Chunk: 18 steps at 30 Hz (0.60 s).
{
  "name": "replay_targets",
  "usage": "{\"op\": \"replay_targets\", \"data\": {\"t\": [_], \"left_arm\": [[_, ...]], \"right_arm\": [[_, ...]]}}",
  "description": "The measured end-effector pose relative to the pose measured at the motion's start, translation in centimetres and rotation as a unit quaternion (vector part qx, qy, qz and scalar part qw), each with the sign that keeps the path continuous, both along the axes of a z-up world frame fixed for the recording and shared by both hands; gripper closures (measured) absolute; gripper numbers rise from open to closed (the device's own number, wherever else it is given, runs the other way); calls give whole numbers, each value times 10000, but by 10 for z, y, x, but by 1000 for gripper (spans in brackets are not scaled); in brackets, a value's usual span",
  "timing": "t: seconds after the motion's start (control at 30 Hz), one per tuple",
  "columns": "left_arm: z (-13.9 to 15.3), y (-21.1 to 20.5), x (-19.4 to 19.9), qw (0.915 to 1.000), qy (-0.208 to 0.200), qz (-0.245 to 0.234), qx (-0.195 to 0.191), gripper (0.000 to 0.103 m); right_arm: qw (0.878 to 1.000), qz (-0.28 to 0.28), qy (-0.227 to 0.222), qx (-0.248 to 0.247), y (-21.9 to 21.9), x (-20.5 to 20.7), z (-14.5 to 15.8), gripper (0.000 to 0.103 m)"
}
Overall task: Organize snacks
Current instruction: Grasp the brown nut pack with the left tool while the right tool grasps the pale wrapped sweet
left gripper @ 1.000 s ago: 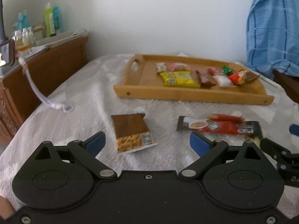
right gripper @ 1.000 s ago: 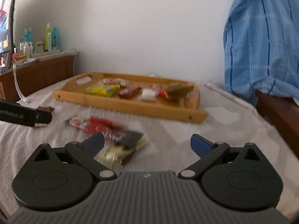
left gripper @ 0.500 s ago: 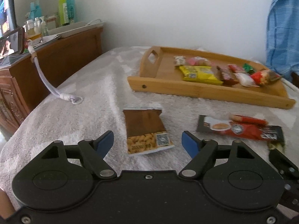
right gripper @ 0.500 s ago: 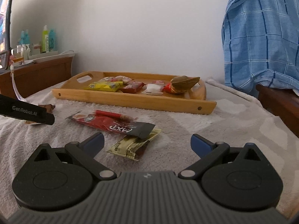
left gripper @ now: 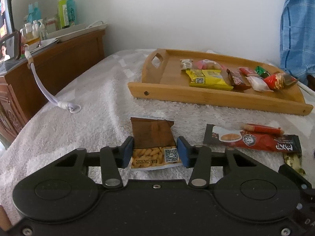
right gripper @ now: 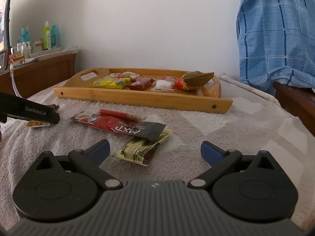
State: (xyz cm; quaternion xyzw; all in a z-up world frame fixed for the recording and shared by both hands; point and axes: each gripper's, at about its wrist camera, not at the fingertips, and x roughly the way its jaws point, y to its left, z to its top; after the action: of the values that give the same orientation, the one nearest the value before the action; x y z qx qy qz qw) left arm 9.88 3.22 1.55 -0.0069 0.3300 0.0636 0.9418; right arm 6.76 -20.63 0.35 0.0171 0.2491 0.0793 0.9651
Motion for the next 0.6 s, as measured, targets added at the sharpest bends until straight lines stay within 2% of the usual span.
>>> {"op": "replay_targets", "data": {"t": [0.17,0.23,0.3,0.5,0.6], "left_arm": [[7,-5,-10,9998,-17,-187,16,61],[10,-7,-15,9997,-43,-237,9,61],[13,-9,-19,9996,-62,-289,20,61],[23,-15,-26,9990,-123,-418,-1,61],[26,-16,-28,9989,-162,-446,-9,61]], "right_arm": [[9999,110,7,39,0,0,0,21],[9998,180,-27,-22,3,-1,0,34],[9997,207,-49,-90,5,-2,1,43],[9999,-74,48,57,-4,-2,4,57],[9991,-349,133,188,-15,-2,5,58]]}}
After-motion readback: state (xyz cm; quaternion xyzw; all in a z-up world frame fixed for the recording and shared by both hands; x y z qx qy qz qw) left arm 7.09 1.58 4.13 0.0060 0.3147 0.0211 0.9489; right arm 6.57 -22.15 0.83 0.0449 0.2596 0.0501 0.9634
